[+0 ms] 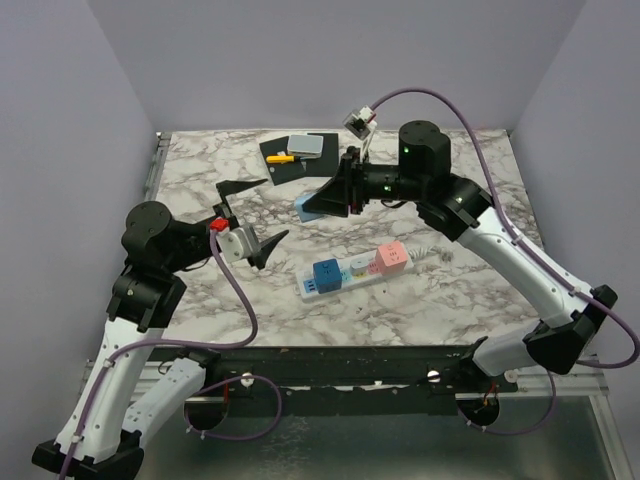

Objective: Insert the plug

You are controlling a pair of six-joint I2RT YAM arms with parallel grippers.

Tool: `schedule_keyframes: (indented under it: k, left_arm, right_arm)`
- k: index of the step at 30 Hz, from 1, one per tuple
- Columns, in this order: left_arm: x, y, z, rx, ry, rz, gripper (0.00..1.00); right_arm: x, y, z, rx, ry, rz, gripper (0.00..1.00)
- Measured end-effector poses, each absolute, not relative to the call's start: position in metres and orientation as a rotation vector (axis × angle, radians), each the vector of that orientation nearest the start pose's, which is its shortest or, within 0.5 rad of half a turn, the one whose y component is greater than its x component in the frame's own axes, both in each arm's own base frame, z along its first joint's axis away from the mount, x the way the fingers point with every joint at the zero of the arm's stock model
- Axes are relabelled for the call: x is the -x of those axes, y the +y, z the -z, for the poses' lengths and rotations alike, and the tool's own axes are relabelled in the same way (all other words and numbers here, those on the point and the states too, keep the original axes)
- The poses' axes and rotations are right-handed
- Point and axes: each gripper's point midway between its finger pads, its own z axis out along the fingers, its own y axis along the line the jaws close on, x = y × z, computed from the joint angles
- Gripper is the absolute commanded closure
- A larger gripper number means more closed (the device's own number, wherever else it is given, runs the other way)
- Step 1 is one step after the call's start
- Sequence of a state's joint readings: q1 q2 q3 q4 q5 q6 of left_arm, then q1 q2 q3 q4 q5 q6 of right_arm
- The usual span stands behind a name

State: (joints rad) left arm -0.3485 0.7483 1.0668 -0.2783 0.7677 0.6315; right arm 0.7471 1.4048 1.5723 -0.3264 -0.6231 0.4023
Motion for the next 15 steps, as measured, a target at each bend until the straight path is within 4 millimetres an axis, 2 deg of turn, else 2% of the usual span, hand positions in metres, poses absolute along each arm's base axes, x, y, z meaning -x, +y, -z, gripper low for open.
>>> schedule_keyframes:
  k: [4, 8, 15]
  left_arm:
    - [-0.211, -0.185, -0.398, -1.240, 0.945, 0.309, 0.01]
    - [-0.213, -0.186, -0.389, -1.263, 0.938, 0.290, 0.01]
    - [-0.215, -0.187, -0.380, -1.287, 0.932, 0.283, 0.19]
  right_arm:
    - [-0.228, 0.370, -0.382, 0.806, 1.810, -1.352, 0.99]
    - [-0.234, 0.378, -0.371, 0.786, 1.861, -1.371, 0.99]
    - [-0.233, 0.390, -0.373, 0.758, 1.864, -1.433, 0.99]
